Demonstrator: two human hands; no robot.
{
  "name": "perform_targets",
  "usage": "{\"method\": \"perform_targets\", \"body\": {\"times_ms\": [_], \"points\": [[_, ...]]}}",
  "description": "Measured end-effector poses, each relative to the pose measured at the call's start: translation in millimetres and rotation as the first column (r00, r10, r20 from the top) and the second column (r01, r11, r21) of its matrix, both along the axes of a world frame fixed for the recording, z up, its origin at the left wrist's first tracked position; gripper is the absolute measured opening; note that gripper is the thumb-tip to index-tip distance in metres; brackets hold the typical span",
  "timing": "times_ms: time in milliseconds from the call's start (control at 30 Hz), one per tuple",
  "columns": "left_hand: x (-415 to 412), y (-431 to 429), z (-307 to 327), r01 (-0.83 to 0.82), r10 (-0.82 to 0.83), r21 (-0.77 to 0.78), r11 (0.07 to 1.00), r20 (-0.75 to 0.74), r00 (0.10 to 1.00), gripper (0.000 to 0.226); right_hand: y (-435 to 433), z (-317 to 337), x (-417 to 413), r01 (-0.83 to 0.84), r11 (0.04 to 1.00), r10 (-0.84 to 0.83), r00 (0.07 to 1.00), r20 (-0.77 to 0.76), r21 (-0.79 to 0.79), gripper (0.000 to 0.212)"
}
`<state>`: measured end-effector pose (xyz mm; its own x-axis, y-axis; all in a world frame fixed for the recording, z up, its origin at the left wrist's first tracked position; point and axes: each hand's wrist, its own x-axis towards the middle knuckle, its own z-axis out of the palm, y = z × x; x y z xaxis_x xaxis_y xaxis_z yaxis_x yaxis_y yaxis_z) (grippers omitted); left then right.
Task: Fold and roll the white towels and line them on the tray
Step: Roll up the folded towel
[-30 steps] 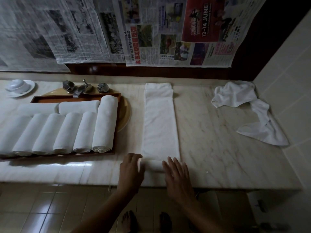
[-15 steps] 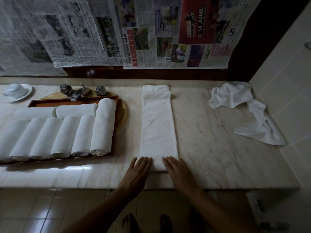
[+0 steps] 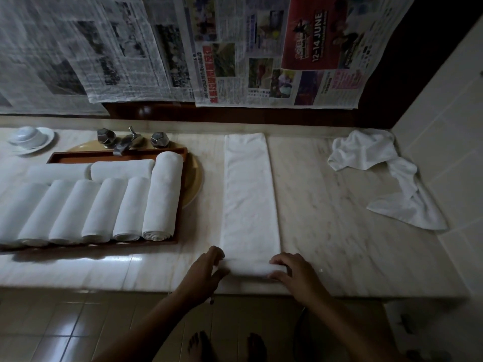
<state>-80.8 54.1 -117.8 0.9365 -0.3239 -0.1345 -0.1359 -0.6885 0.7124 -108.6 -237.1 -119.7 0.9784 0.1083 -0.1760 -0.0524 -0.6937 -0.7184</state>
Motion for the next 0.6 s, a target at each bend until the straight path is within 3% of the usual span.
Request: {"method": "perform_targets", "body": {"times_ms": [167, 267, 333, 367, 433, 500, 600], "points": [[3, -11, 6, -0.22, 0.203, -0.089, 0.971, -0.171, 0.964, 0.017, 16, -10, -8, 0.152, 0.982, -0.12, 0.96, 0.253, -0.11, 0.021], [4, -14, 10, -0.275, 0.254, -0.105, 0.956, -0.181, 0.95, 0.015, 40, -12, -25, 0.114, 0.944, 0.046, 0.882, 0.469, -0.308, 0.031], [1, -20, 12, -0.3, 0.284, -0.086, 0.95, -0.163, 0.945, 0.018, 52, -19, -35, 0.081, 0.916, 0.132, 0.864, 0.485, -0.394, 0.038], [-3, -25, 13, -0.321, 0.313, -0.055, 0.946, -0.116, 0.943, 0.02, 54, -24, -37, 0.072, 0.904, 0.148, 0.872, 0.467, -0.422, 0.04], [-14, -32, 8, -0.324, 0.312, 0.079, 0.943, 0.134, 0.94, 0.03, 56, -33, -37, 0.048, 0.901, 0.154, 0.894, 0.421, -0.431, 0.049], [-28, -43, -3, -0.235, 0.163, 0.182, 0.955, 0.338, 0.927, 0.047, 54, -39, -35, 0.007, 0.902, 0.18, 0.902, 0.391, -0.431, 0.062], [-37, -59, -19, -0.054, -0.091, 0.348, 0.936, 0.388, 0.917, 0.075, 50, -38, -26, -0.043, 0.887, 0.227, 0.907, 0.354, -0.459, 0.065]]}}
